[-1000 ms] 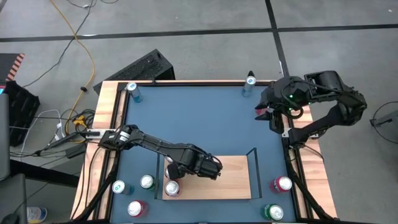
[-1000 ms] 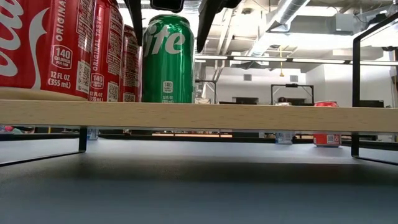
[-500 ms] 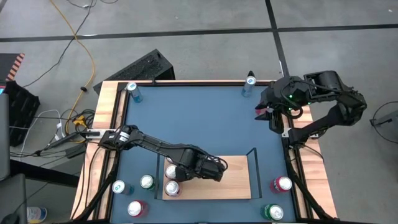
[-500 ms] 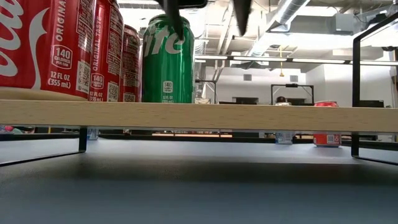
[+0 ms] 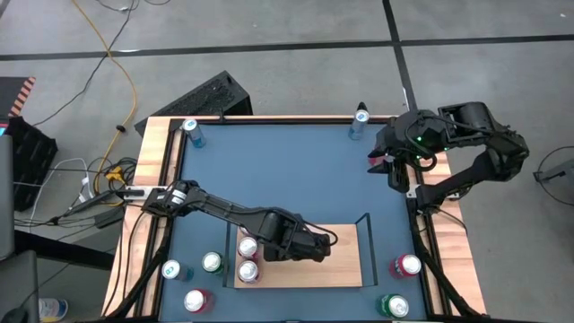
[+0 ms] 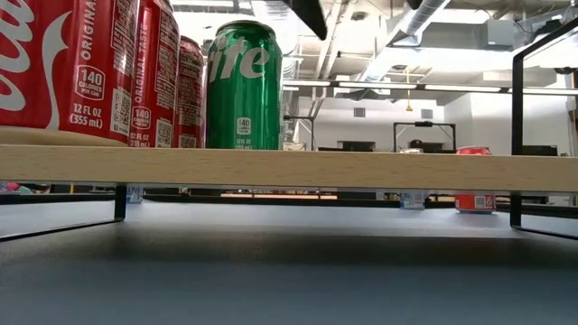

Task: Place canned beverage on shelf
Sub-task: Put the top left green soda can on the shelf aligned with the left red soda can

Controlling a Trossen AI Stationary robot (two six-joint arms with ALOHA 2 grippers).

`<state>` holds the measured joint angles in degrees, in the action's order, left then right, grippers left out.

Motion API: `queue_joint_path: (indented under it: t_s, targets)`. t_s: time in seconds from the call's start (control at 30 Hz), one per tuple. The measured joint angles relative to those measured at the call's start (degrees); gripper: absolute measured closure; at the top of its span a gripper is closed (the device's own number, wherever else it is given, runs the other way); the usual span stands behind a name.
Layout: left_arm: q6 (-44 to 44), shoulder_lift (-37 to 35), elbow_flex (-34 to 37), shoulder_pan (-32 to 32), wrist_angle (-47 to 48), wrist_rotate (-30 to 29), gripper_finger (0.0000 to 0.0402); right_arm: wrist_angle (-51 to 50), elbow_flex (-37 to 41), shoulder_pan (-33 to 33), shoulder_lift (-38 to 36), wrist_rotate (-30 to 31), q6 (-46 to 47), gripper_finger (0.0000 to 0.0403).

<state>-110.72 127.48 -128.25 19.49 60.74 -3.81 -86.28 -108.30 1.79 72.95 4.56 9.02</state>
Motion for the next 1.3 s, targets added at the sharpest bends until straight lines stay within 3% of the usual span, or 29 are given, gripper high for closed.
queue_joint_path:
  t_s: [0.7, 0.9, 1.13, 1.3]
  targets:
    - [4.6, 0.0, -1.3, 0.2, -5.7, -0.4, 0.0099, 0.0, 0.0, 0.0, 0.0, 0.0, 0.6, 0.0227]
    - [18.5, -0.3, -6.8, 0.0, -10.9, -3.1, 0.0099, 0.0, 0.0, 0.0, 0.0, 0.0, -0.5, 0.0227]
    - [36.5, -7.8, -6.6, 0.1, -19.1, -3.1, 0.0099, 2.8, -0.1, 0.2, 0.0, 0.1, -1.7, 0.0227]
    - [48.4, -16.0, -6.4, 0.7, -22.6, -9.0, 0.0099, 3.9, -0.1, 0.6, 0.0, 0.1, -2.0, 0.0227]
